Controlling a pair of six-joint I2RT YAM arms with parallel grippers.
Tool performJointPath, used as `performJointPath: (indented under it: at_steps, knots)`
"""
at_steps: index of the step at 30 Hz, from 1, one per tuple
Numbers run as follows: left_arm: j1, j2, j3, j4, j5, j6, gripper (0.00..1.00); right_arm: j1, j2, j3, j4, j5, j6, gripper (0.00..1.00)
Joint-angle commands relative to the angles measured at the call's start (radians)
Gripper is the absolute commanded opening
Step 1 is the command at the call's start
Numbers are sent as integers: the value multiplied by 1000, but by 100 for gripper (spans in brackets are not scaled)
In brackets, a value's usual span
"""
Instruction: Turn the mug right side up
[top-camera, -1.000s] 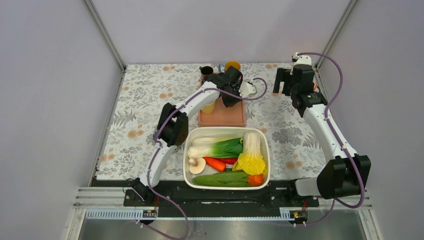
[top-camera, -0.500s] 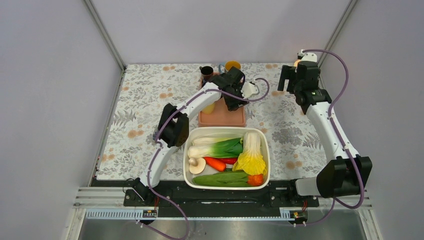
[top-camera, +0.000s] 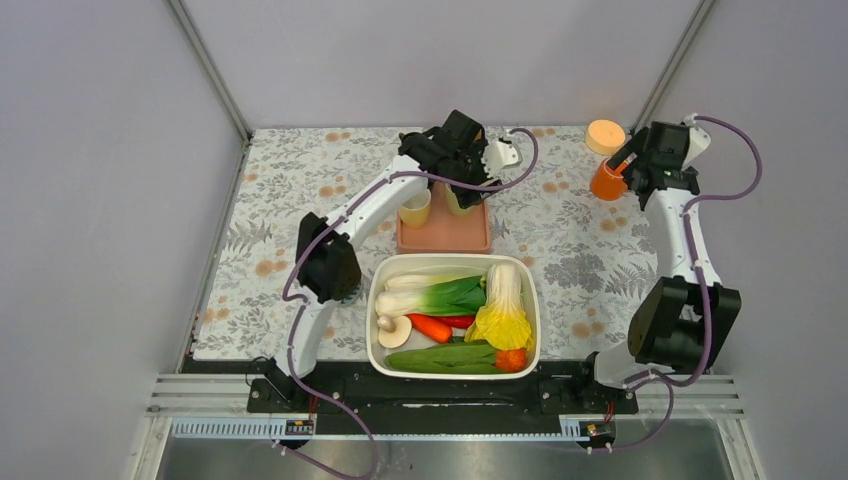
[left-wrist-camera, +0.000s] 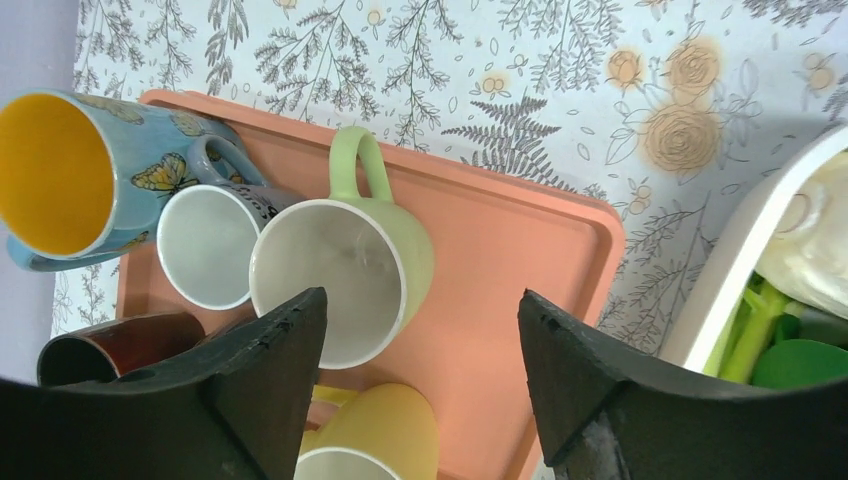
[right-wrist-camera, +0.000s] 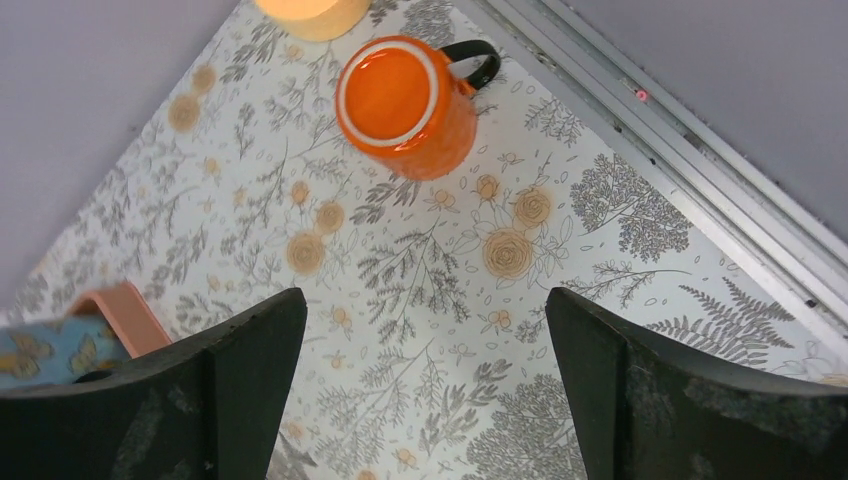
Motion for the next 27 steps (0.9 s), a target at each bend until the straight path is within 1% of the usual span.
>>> performJointPath:
  at_steps: [1,2,4,6,8,10,12,14,16,18,21,25,27]
  knots:
    - [-3,-97,4,1,65,-35,74,-106,66,75,3,-105,237,99]
    - [-2,-106,5,-12,69,-42,74,-113,87,95,3,-102,244,97]
    - [3,-132,-7,-34,75,-57,75,-117,139,144,2,-55,234,97]
    - [9,-157,-18,-62,92,-70,76,-129,195,192,-7,-41,251,97]
    - [17,-177,-27,-102,118,-67,76,-152,251,226,-11,-70,302,94]
    - [25,-202,-50,-133,131,-60,77,-173,305,256,-9,-120,369,90]
    - [31,-227,-86,-142,126,-57,77,-179,360,292,-8,-158,412,86]
    - [39,-246,-120,-143,121,-63,77,-179,421,329,-8,-191,447,85]
    - [50,-256,-140,-142,126,-78,77,-179,463,353,-8,-194,483,84]
    - [61,-266,-153,-141,131,-89,77,-179,498,362,-9,-181,511,80]
    - [67,-276,-162,-142,131,-87,77,-179,549,371,-7,-187,523,73]
    - [76,-279,-158,-143,138,-88,77,-178,599,384,5,-227,487,71]
    - [79,-274,-155,-142,143,-91,77,-179,611,374,14,-243,476,67]
